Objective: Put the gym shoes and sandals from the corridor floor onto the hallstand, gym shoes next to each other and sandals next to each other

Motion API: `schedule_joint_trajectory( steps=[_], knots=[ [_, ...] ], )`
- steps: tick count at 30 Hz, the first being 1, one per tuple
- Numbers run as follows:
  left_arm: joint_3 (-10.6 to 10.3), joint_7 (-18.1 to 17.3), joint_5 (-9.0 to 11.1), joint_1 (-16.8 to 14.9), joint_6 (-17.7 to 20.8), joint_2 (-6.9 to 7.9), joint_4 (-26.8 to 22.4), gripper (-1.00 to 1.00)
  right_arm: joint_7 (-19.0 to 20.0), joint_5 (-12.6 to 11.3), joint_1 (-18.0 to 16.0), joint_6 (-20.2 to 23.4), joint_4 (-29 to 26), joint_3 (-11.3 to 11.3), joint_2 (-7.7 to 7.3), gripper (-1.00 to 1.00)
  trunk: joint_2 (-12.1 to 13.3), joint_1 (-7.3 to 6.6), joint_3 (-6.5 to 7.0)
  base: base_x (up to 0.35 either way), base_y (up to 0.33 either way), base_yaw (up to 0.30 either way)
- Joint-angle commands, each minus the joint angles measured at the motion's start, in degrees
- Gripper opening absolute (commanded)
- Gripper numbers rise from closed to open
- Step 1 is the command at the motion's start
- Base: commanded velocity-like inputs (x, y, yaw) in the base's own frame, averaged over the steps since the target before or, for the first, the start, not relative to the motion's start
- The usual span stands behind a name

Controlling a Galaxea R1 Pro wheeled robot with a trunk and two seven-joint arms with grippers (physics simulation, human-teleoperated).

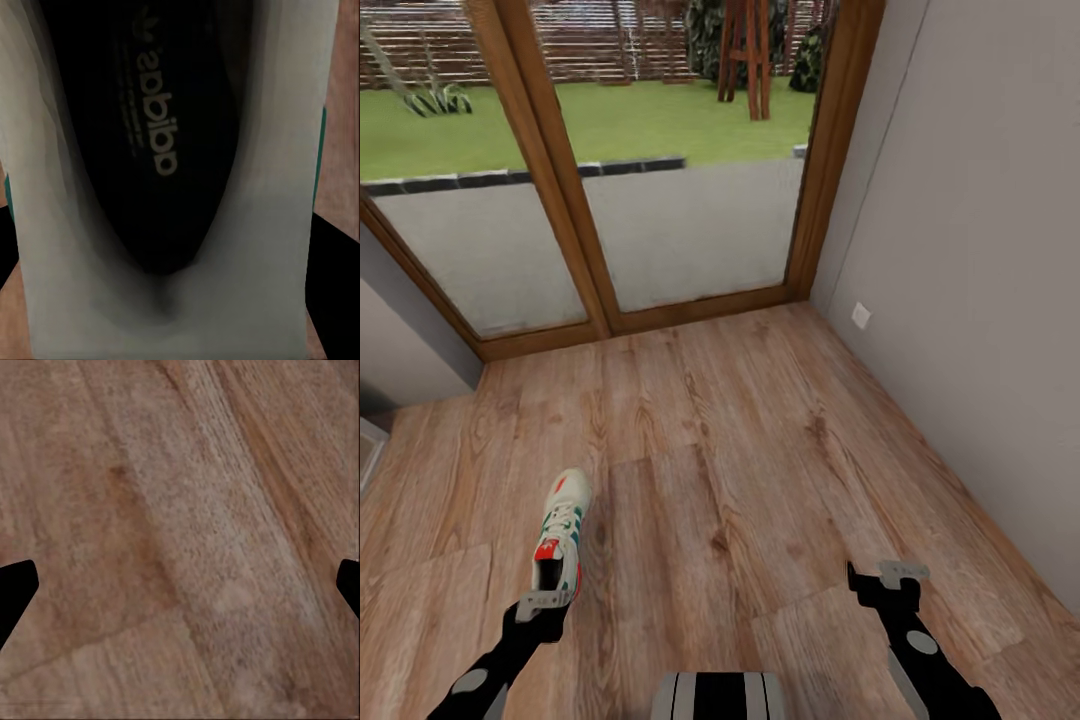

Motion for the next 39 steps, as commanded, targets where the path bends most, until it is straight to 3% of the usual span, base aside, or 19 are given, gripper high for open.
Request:
schedule_joint_trajectory(
  steps=[1, 5, 17, 25, 29, 39],
  knots=[
    [0.52, -0.31, -0.52, 0.23, -0.25, -0.1, -0.05, -1.0, -0.31, 0.12, 0.11, -0.25, 0.78, -0.01, 0.0, 1.0, 0.0, -0.03, 0.27, 0.0, 0.0, -0.177],
    [0.68, 0.3, -0.33, 2.0, -0.31, -0.32, -0.24, -1.0, -0.76, 0.15, 0.47, -2.01, 5.24, -0.01, -0.04, 1.0, 0.06, -0.14, 1.46, 0.0, 0.0, -0.172],
    [1.15, 0.88, 0.81, 6.62, -0.47, -0.35, -0.16, -1.0, -0.72, 0.91, 0.65, -19.5, 21.99, 0.11, 0.01, 1.0, 0.22, -0.45, 5.05, 0.0, 0.0, -0.138],
    [1.2, 0.9, 1.3, 8.53, -0.61, -0.19, -0.11, -1.0, -0.7, 1.34, 0.67, -21.67, 24.71, 0.16, 0.13, 1.0, 0.32, -0.65, 7.46, 0.0, 0.0, -0.118],
    [1.2, 0.92, 1.31, 9.48, -2.53, 0.04, -0.12, -1.0, -0.69, 1.45, 0.7, -21.88, 25.09, 0.16, 0.25, 1.0, 0.38, -0.76, 8.67, 0.0, 0.0, -0.087],
    [1.04, 4.01, 1.29, 10.99, -4.56, -0.37, 0.04, -1.0, -0.68, 1.48, 0.7, -21.93, 26.88, 0.18, 0.71, 1.0, 0.51, -1.01, 11.47, 0.0, 0.0, -0.11]
  ],
)
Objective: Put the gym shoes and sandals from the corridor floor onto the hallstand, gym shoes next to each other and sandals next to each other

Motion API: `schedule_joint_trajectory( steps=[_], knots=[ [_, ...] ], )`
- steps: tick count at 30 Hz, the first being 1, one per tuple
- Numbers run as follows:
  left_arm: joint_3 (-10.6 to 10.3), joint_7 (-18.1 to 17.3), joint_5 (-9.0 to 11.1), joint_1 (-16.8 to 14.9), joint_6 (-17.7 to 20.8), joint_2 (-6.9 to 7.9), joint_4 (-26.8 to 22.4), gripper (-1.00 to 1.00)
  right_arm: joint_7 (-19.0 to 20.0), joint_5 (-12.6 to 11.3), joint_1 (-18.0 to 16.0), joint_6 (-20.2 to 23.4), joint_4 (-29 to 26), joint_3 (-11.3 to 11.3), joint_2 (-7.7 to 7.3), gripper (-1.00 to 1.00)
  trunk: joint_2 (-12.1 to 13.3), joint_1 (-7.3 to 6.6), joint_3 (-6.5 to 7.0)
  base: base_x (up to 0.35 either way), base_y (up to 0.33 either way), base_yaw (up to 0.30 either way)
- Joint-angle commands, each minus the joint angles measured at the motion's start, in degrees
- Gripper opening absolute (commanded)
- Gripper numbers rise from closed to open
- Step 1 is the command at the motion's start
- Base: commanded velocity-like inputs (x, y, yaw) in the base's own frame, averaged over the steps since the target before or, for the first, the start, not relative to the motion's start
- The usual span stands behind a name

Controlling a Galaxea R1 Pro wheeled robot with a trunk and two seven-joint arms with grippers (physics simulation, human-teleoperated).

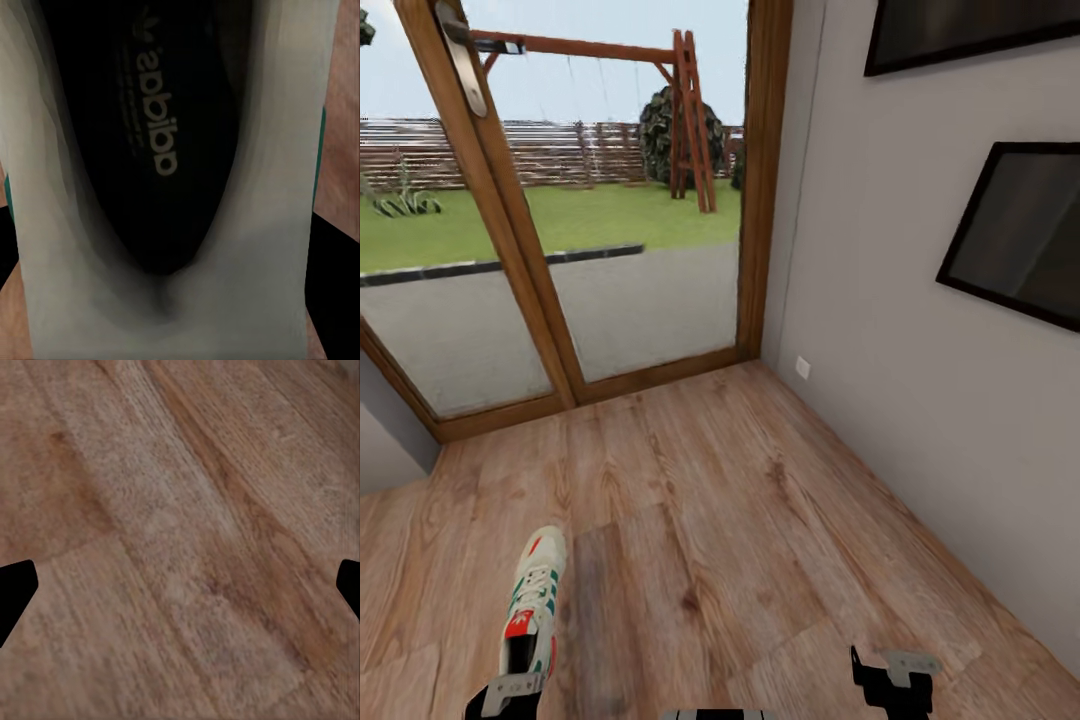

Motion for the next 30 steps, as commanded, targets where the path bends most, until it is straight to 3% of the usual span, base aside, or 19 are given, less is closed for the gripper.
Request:
schedule_joint_trajectory(
  steps=[1, 14, 22, 30],
  knots=[
    [0.49, -0.3, -0.52, -0.01, -0.24, -0.07, 0.28, -1.0, -0.02, 0.22, -0.04, -0.19, 0.09, -0.35, 0.03, 1.0, 0.0, -0.03, 0.25, 0.0, 0.0, -0.215],
    [0.49, -0.3, -0.45, 0.0, -0.96, -0.05, 1.34, -1.0, -0.05, 0.17, -0.03, -0.19, 0.27, -0.32, 0.21, 1.0, 0.18, -0.37, 3.86, 0.0, 0.0, -0.224],
    [0.54, -0.3, -0.43, 0.01, -1.04, -0.04, 1.52, -1.0, -0.04, 0.22, -0.02, -0.19, 0.78, -0.36, 0.77, 1.0, 3.39, -2.13, 5.69, 0.0, 0.0, -0.227],
    [0.49, -0.3, -0.36, 0.01, -1.06, -0.1, 1.53, -1.0, -0.06, 0.19, -0.04, -0.19, 0.89, -0.36, 0.93, 1.0, 3.39, -2.13, 6.1, 0.0, 0.0, -0.226]
  ],
)
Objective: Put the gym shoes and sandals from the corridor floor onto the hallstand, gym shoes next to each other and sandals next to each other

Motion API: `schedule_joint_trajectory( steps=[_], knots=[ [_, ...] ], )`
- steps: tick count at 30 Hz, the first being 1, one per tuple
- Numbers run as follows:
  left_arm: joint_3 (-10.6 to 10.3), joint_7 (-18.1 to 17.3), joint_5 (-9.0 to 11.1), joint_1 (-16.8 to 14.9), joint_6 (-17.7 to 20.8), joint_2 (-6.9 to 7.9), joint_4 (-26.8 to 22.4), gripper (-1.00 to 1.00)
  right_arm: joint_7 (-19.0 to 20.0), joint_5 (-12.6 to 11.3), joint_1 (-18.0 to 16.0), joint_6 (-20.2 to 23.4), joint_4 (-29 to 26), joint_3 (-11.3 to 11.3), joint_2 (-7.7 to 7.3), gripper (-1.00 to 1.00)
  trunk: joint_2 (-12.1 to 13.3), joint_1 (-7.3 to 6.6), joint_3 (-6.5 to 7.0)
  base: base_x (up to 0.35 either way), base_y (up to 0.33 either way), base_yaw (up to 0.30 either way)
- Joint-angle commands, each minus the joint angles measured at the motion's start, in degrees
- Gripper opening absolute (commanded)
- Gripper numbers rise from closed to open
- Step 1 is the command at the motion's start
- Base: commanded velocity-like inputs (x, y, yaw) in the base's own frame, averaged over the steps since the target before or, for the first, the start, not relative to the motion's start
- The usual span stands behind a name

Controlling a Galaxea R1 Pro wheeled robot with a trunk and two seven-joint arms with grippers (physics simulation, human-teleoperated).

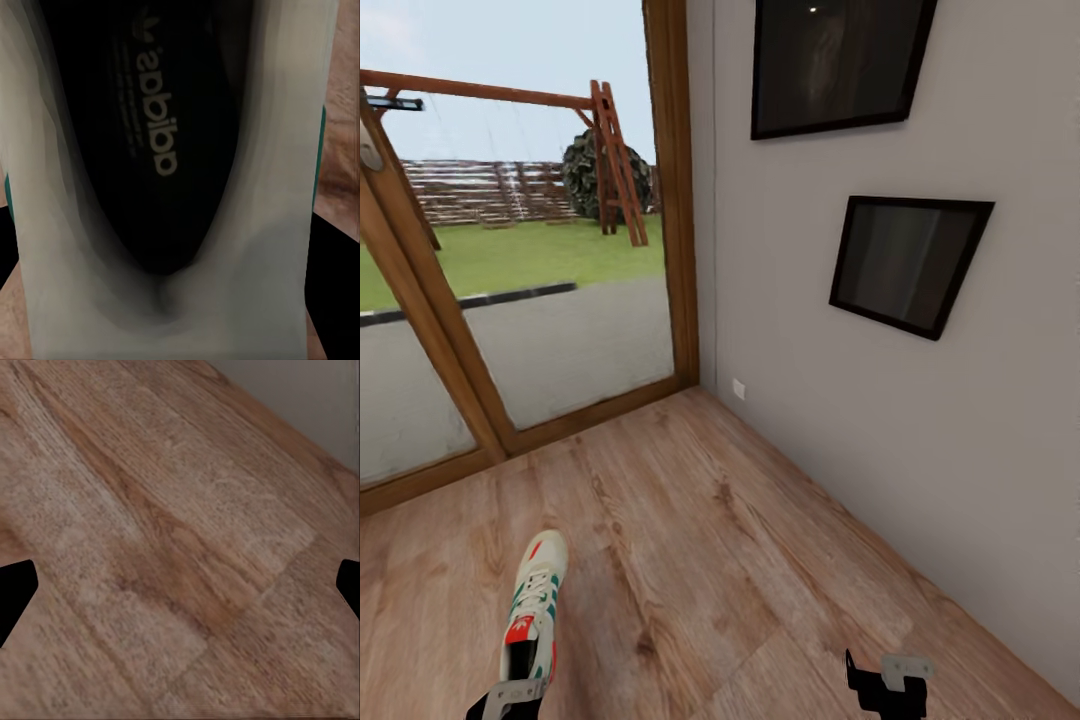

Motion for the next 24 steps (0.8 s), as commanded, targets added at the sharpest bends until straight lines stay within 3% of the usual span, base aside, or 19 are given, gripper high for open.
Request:
schedule_joint_trajectory(
  steps=[1, 7, 16, 24],
  knots=[
    [0.5, -0.35, -0.49, -0.04, -0.21, -0.03, 0.02, -1.0, -0.03, 0.23, -0.05, -0.18, 0.06, -0.34, 0.01, 1.0, -0.02, -0.01, -0.02, 0.0, 0.0, -0.138],
    [0.57, -0.28, -0.48, -0.04, -0.37, 0.02, 0.02, -1.0, -0.38, -0.15, -0.04, -0.18, -0.04, -0.49, 0.02, 1.0, -0.02, -0.01, 0.03, -0.038, 0.033, -0.046],
    [0.58, -0.34, -0.48, 0.0, -1.69, 0.01, 0.09, -1.0, -0.39, -0.09, -0.03, -0.28, -0.1, -0.52, 0.09, 1.0, -0.02, -0.01, 0.04, -0.199, 0.185, -0.013],
    [0.63, -0.35, -0.5, 0.05, -1.79, 0.23, 0.04, -1.0, -0.26, 0.08, -0.06, -0.19, -0.03, -0.46, 0.01, 1.0, -0.02, -0.01, 0.04, -0.234, 0.22, -0.22]
  ],
)
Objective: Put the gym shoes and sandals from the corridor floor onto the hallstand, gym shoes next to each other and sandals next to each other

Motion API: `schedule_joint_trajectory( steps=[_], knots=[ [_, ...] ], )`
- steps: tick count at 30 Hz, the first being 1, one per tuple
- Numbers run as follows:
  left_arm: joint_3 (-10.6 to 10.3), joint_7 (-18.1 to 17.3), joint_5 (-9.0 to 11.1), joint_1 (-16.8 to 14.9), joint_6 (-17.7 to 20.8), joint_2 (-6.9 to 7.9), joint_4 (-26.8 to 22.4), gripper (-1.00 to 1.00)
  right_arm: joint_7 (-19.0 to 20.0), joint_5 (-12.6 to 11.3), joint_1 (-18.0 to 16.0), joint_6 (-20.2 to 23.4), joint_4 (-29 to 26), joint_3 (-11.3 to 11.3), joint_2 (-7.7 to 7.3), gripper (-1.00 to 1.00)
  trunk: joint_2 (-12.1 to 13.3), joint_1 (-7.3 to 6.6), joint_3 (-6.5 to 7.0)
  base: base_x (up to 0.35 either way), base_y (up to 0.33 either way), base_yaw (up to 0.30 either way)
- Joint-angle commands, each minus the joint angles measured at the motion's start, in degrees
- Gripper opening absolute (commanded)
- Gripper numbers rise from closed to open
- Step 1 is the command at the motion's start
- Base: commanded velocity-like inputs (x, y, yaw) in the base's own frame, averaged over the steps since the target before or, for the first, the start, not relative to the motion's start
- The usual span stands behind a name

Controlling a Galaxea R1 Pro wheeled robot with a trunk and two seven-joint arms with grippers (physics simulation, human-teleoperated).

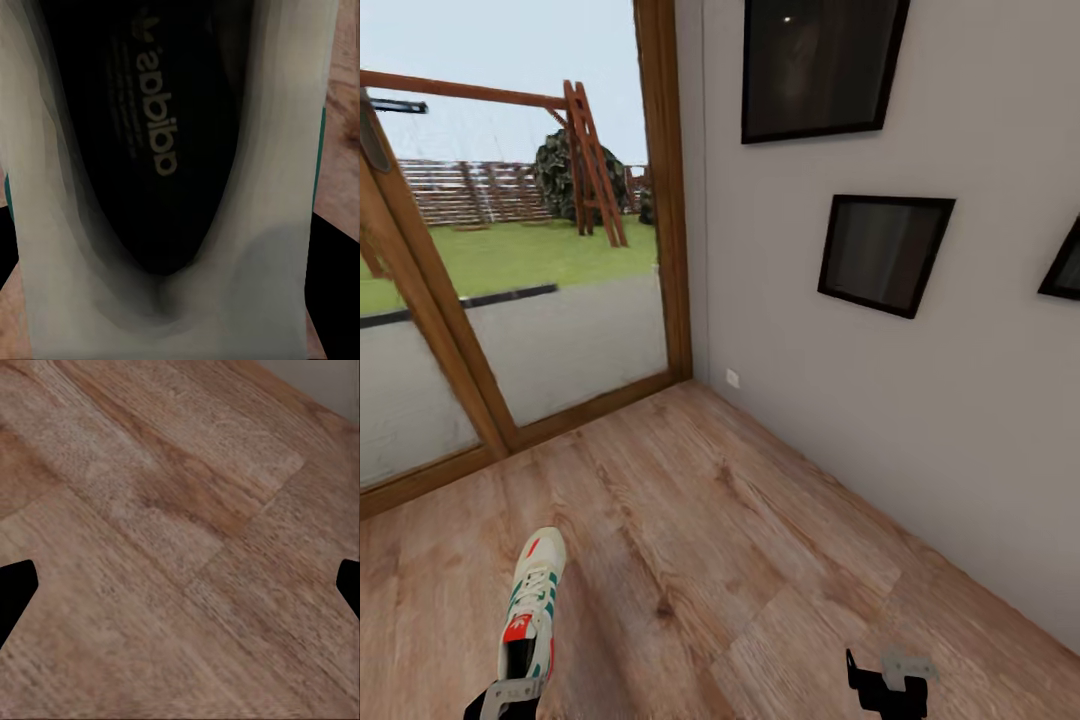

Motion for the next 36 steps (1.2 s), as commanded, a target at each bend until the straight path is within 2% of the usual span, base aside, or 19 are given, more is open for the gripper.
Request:
schedule_joint_trajectory(
  steps=[1, 11, 16, 29, 36],
  knots=[
    [0.49, -0.34, -0.49, -0.04, -0.22, 0.0, 0.06, -1.0, -0.01, 0.24, -0.05, -0.21, 0.08, -0.33, 0.01, 1.0, -0.02, -0.04, -0.05, -0.234, 0.226, -0.258],
    [0.48, -0.33, -0.63, -0.04, -0.22, 0.15, 0.11, -1.0, 0.16, 0.26, -0.01, -0.17, 0.16, -0.31, 0.01, 1.0, -0.02, -0.04, -0.05, -0.179, 0.189, -0.263],
    [0.45, -0.34, -0.68, -0.04, -0.22, 0.38, 0.09, -1.0, 0.17, 0.26, -0.01, -0.2, 0.17, -0.31, 0.01, 1.0, -0.02, -0.04, -0.05, -0.022, 0.025, -0.266],
    [0.5, -0.23, -0.42, -0.04, -0.22, -0.28, 1.29, -1.0, 0.17, 0.26, -0.04, -0.13, 0.18, -0.31, 0.01, 1.0, -0.02, -0.04, -0.05, -0.001, 0.002, -0.267],
    [0.52, -0.25, -0.41, -0.04, -0.22, -0.01, 1.23, -1.0, 0.17, 0.26, -0.01, -0.12, 0.18, -0.31, 0.01, 1.0, -0.02, -0.04, -0.05, 0.0, 0.0, -0.271]
  ],
)
